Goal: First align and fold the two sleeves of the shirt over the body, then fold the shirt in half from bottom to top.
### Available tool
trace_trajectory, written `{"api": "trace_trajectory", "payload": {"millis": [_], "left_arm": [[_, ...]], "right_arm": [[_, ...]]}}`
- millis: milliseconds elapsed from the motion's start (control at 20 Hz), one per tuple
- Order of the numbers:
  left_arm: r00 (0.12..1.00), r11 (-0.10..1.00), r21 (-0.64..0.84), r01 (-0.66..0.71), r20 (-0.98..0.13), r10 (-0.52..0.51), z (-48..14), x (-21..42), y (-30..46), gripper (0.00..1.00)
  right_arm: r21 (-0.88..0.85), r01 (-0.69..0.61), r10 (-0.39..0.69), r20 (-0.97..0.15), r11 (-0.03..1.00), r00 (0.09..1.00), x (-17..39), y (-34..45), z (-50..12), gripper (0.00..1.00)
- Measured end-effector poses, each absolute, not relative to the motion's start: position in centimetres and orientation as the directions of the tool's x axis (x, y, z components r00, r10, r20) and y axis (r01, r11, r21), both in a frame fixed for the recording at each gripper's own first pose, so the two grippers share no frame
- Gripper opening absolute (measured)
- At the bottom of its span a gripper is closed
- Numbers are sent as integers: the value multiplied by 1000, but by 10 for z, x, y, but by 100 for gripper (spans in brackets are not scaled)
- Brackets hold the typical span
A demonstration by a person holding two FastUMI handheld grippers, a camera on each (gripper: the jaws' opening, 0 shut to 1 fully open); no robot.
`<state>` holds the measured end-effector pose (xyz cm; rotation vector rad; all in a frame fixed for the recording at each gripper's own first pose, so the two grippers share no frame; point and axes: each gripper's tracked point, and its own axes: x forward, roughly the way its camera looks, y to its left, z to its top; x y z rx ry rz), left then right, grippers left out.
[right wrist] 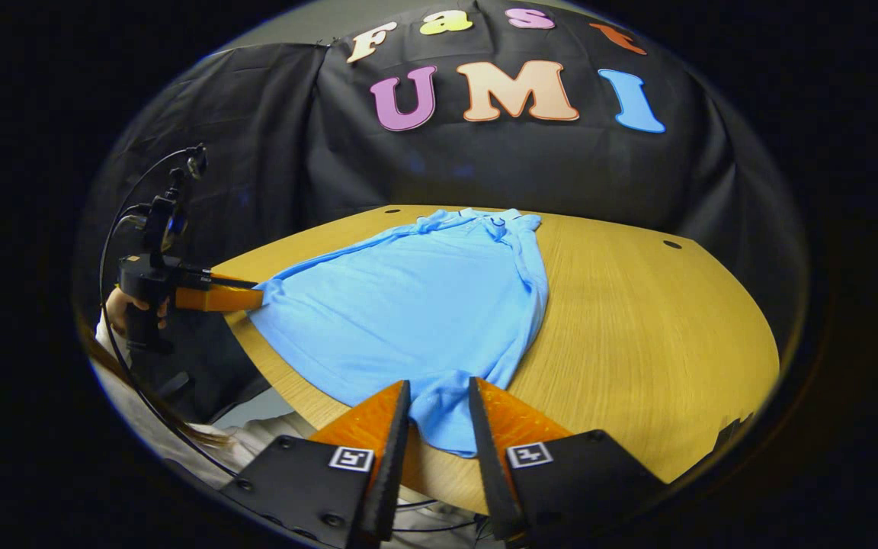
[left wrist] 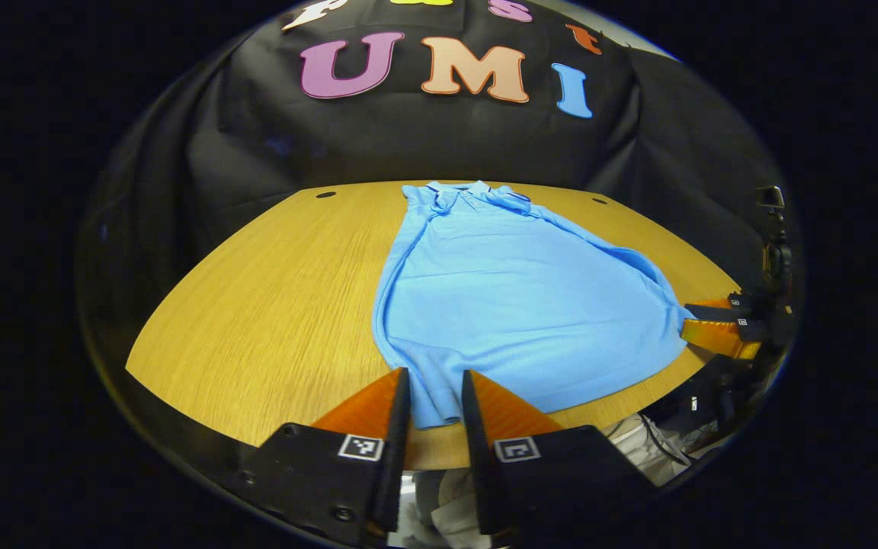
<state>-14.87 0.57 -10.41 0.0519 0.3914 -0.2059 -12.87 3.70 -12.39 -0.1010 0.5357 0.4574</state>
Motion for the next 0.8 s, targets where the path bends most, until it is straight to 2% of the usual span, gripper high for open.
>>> {"api": "trace_trajectory", "payload": {"millis": [50,100,150,200,250,300,650,800], "left_arm": [[904,975,25,219,-382,-193,-103,-149,4,31],[905,973,46,225,-379,-192,-104,-149,1,14],[911,972,71,224,-370,-183,-103,-147,1,10],[913,970,96,225,-367,-175,-104,-147,1,4],[917,968,113,224,-360,-170,-103,-147,0,3],[918,967,121,223,-361,-166,-103,-146,1,1],[914,972,60,226,-358,-190,-98,-139,1,0],[918,969,46,243,-334,-214,-81,-128,-1,0]], "right_arm": [[37,-452,404,-516,891,755,-130,40,-124,35],[52,-458,416,-520,887,746,-130,43,-125,29],[62,-455,418,-522,888,743,-131,42,-124,13],[65,-456,419,-523,888,742,-130,42,-124,9],[74,-451,419,-526,889,740,-130,41,-124,9],[82,-447,419,-526,891,740,-130,42,-123,3],[17,-456,394,-532,890,750,-122,46,-117,3],[2,-467,403,-508,884,762,-108,54,-97,3]]}}
